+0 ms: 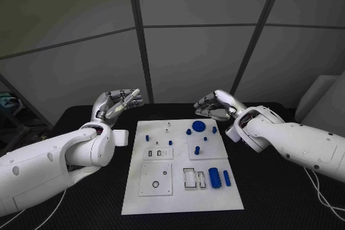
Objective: Assemble the parts on the task board
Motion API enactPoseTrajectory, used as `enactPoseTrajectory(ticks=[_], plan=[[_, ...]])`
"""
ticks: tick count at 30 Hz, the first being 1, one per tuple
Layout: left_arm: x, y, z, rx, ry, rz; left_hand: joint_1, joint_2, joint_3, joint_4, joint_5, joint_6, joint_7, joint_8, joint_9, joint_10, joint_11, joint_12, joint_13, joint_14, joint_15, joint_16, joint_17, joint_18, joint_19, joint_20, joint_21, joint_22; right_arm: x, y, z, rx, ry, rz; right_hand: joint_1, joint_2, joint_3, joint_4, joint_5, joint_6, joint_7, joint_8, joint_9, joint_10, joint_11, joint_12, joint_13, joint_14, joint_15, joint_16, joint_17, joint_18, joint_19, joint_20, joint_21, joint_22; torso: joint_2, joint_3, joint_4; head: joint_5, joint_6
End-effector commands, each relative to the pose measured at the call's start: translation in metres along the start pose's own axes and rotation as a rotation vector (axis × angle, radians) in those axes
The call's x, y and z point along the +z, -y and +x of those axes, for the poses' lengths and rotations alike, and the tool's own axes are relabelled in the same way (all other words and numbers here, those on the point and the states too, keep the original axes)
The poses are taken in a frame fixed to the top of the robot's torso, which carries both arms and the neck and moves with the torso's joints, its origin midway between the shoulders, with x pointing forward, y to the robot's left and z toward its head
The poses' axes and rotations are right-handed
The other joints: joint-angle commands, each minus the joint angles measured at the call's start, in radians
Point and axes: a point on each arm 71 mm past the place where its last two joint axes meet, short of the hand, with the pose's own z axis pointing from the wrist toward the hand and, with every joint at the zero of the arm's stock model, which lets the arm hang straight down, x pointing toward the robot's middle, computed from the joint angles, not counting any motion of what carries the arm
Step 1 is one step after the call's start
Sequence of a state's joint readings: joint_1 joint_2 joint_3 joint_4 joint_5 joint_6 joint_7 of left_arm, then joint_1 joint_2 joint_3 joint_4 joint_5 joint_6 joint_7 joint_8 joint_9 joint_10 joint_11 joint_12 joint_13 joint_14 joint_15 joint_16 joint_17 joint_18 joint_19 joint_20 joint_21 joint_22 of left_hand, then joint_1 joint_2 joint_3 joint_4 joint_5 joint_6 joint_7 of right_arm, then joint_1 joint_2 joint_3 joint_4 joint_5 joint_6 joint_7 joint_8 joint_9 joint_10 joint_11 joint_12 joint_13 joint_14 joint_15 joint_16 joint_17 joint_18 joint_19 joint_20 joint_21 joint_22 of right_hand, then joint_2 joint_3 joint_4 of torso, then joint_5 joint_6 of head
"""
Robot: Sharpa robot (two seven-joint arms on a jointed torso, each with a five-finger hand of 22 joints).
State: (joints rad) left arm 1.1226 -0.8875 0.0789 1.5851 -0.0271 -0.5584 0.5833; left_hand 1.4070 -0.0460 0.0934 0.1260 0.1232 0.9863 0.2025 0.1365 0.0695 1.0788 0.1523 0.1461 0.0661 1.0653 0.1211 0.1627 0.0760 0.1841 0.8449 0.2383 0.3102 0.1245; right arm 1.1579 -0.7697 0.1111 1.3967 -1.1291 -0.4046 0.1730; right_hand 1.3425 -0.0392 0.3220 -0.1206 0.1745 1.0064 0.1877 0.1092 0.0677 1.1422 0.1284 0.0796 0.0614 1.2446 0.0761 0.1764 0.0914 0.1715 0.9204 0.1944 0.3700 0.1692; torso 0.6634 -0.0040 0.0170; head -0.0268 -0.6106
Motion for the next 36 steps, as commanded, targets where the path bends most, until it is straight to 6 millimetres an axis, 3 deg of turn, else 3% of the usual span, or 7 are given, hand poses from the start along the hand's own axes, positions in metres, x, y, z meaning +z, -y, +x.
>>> enactPoseTrajectory(ticks=[1,4,8,14,20,27,36], plan=[[-0.004,0.004,0.009,-0.003,-0.072,0.006,0.020,-0.009,0.011,-0.030,-0.009,0.041,-0.008,-0.015,-0.004,0.047,-0.012,-0.019,-0.002,0.069,-0.018,0.009,0.007,0.001,0.060,-0.017,0.024,0.003,0.004,0.000,0.006,-0.259,-0.120,0.032,-0.007,-0.054,0.008,0.004,0.015,0.059,-0.025,-0.016,0.000,0.052,-0.031,-0.017,0.001,0.246,-0.060,0.098,0.067,0.010,0.155,-0.080,0.158,0.078,0.030,-0.0037,0.0121,-0.010,0.016],[-0.008,0.006,0.013,-0.012,-0.090,0.000,0.011,-0.014,0.007,-0.029,-0.010,0.041,-0.007,-0.020,-0.004,0.047,-0.010,-0.026,-0.002,0.068,-0.017,0.003,0.006,0.000,0.064,-0.018,0.024,0.003,0.007,-0.003,0.008,-0.333,-0.154,0.044,-0.014,-0.067,0.002,0.018,0.015,0.063,-0.026,-0.031,-0.001,0.038,-0.047,-0.019,0.001,0.269,-0.072,0.283,0.166,0.009,0.212,-0.102,0.255,0.132,0.043,-0.0046,0.0196,-0.014,0.019],[-0.013,0.006,0.017,-0.022,-0.107,-0.007,0.002,-0.018,0.005,-0.031,-0.010,0.040,-0.005,-0.030,-0.005,0.042,-0.006,-0.039,-0.002,0.055,-0.012,-0.014,0.003,-0.001,0.065,-0.016,0.023,-0.001,0.010,-0.005,0.013,-0.415,-0.202,0.076,-0.025,-0.085,0.003,0.041,0.018,0.060,-0.032,-0.043,-0.001,-0.005,-0.031,-0.016,0.002,0.266,-0.070,0.520,0.314,0.007,0.222,-0.102,0.344,0.188,0.056,-0.0067,0.0286,-0.020,0.013],[-0.015,0.007,0.019,-0.029,-0.120,-0.014,-0.002,-0.020,0.003,-0.033,-0.010,0.037,-0.003,-0.036,-0.005,0.036,-0.004,-0.047,-0.003,0.049,-0.009,-0.023,0.002,-0.001,0.065,-0.015,0.021,-0.003,0.016,-0.007,0.017,-0.484,-0.247,0.112,-0.015,-0.100,0.000,0.073,0.028,0.045,-0.033,-0.043,-0.001,-0.025,-0.031,-0.012,0.004,0.266,-0.063,0.950,0.778,0.002,0.222,-0.094,0.505,0.325,0.072,-0.0098,0.0374,-0.031,0.009],[-0.017,0.008,0.020,-0.033,-0.126,-0.018,-0.004,-0.020,0.002,-0.033,-0.010,0.036,-0.002,-0.039,-0.005,0.034,-0.003,-0.050,-0.003,0.048,-0.008,-0.025,0.001,-0.001,0.065,-0.014,0.021,-0.003,0.021,-0.008,0.019,-0.525,-0.271,0.129,-0.003,-0.105,0.001,0.085,0.028,0.029,-0.039,-0.044,-0.001,-0.027,-0.031,-0.012,0.004,0.263,-0.062,1.069,0.918,-0.011,0.236,-0.091,0.616,0.450,0.081,-0.0115,0.0409,-0.036,0.008],[-0.018,0.009,0.019,-0.036,-0.128,-0.022,-0.009,-0.020,0.000,-0.033,-0.010,0.034,0.000,-0.043,-0.005,0.030,-0.001,-0.055,-0.003,0.046,-0.007,-0.030,0.001,-0.001,0.066,-0.013,0.020,-0.004,0.024,-0.008,0.020,-0.558,-0.283,0.146,0.002,-0.108,0.000,0.088,0.028,0.021,-0.042,-0.045,-0.002,-0.039,-0.030,-0.015,0.003,0.260,-0.060,1.090,0.940,-0.013,0.232,-0.089,0.639,0.474,0.088,-0.0135,0.0424,-0.037,0.007],[-0.018,0.009,0.018,-0.036,-0.127,-0.026,-0.010,-0.020,-0.001,-0.034,-0.010,0.033,0.001,-0.044,-0.005,0.029,0.000,-0.056,-0.003,0.045,-0.006,-0.032,0.000,-0.001,0.066,-0.013,0.020,-0.005,0.026,-0.007,0.021,-0.579,-0.291,0.158,0.007,-0.104,0.002,0.090,0.029,0.020,-0.043,-0.044,-0.001,-0.044,-0.029,-0.013,0.004,0.262,-0.059,1.114,0.970,-0.016,0.236,-0.087,0.663,0.501,0.091,-0.0111,0.0424,-0.034,0.008]])
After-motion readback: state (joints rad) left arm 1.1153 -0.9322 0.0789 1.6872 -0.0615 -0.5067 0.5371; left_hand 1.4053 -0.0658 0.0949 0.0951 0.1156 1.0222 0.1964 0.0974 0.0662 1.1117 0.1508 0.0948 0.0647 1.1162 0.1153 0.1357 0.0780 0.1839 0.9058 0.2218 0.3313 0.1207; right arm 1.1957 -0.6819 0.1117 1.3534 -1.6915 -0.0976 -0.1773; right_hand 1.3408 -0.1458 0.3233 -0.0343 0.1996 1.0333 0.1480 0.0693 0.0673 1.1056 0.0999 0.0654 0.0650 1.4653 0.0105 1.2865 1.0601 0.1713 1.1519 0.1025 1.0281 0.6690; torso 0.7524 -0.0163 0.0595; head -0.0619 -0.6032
